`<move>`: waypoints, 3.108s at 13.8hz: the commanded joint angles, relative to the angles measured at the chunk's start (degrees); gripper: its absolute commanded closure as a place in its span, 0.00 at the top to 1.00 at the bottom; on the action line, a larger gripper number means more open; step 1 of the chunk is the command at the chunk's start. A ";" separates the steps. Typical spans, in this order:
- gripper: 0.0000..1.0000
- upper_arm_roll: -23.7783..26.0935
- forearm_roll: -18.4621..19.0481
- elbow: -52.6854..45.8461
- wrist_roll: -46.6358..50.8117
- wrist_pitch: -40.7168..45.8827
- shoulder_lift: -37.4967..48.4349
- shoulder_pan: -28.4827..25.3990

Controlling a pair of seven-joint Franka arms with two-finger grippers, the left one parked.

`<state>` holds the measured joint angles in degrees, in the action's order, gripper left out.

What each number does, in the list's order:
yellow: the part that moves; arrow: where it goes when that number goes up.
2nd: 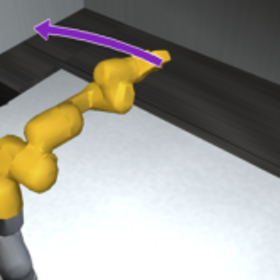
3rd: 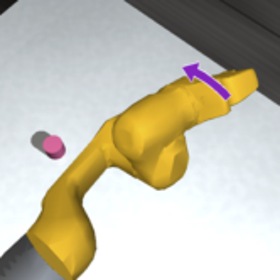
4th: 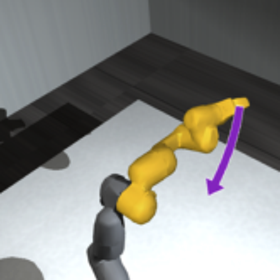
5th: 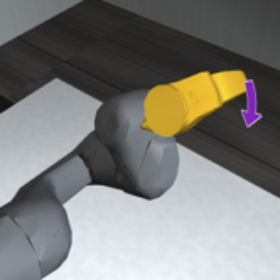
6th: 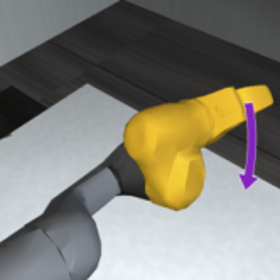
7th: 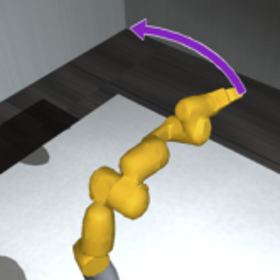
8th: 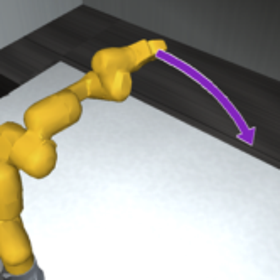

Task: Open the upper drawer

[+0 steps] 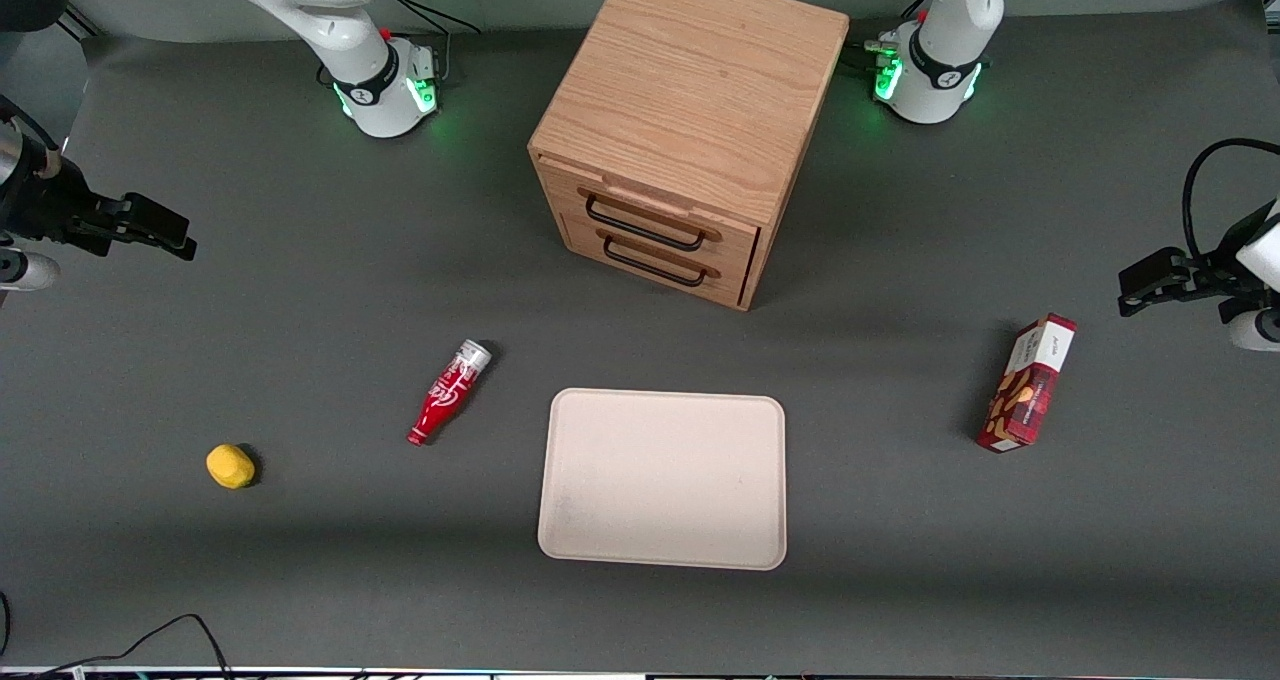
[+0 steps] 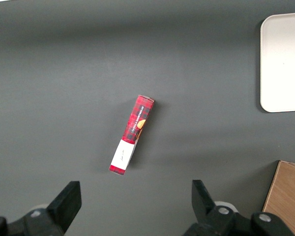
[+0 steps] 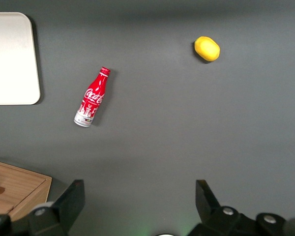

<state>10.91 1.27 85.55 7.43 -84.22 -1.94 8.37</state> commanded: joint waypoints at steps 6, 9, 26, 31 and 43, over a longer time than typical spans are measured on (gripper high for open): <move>1.00 0.95 -4.33 1.91 0.39 -0.95 0.45 -3.70; 1.00 9.45 -11.11 1.64 -9.32 -1.20 -1.82 -4.06; 1.00 39.72 7.25 1.20 -20.18 -24.32 -29.61 -8.63; 1.00 39.37 8.04 1.55 -22.55 -26.95 -31.98 -9.16; 1.00 33.39 12.26 0.76 -26.77 -32.76 -34.27 -9.60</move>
<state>46.26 12.46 86.82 -17.34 -116.91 -36.82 -0.67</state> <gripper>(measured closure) 0.000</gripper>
